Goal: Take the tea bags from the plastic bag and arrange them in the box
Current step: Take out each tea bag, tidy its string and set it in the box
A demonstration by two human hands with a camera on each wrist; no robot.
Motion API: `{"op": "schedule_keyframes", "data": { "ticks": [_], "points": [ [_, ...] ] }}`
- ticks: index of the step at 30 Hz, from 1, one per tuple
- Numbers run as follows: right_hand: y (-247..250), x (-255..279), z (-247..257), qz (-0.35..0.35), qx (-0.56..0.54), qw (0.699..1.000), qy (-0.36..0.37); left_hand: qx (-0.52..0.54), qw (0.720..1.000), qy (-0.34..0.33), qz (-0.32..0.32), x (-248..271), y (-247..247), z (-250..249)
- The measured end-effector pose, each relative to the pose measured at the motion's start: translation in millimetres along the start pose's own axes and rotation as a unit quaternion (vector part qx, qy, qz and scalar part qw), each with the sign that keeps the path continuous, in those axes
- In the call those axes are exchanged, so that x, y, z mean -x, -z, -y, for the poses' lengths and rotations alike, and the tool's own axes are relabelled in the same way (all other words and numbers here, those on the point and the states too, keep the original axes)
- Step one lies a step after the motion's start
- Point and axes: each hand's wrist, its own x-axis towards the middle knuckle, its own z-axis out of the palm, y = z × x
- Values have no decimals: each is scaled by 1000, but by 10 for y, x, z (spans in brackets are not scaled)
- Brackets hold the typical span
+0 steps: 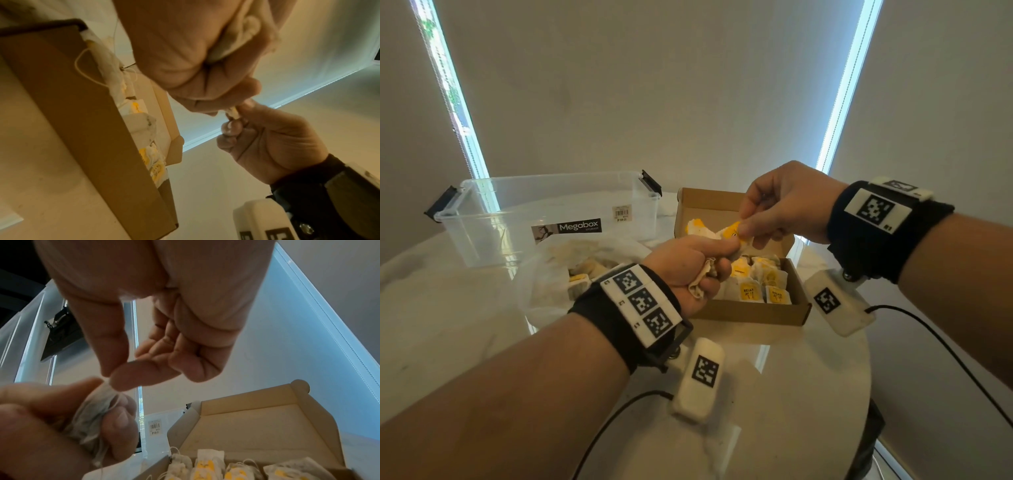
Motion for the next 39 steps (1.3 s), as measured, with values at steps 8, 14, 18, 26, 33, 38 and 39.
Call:
{"op": "schedule_keyframes", "data": {
  "ticks": [8, 14, 18, 26, 33, 38, 39],
  "points": [
    [263, -107, -163, 11, 250, 965, -85, -297, 950, -12, -96, -39, 68, 31],
    [167, -113, -464, 113, 276, 940, -165, -459, 883, 40, -84, 5, 32, 42],
    [68, -92, -512, 159, 236, 946, -156, -475, 873, 51, -99, 0, 2, 80],
    [-262, -186, -608, 197, 400, 886, -131, -468, 876, 68, -96, -22, -29, 64],
    [-332, -264, -695, 165, 448, 873, -99, -474, 873, 68, -91, -62, 8, 65],
    [-363, -284, -728, 153, 454, 873, -95, -476, 872, 70, -86, -85, 22, 58],
    [-358, -285, -724, 153, 452, 873, -100, -476, 872, 72, -84, -88, 23, 55]
  ]
}}
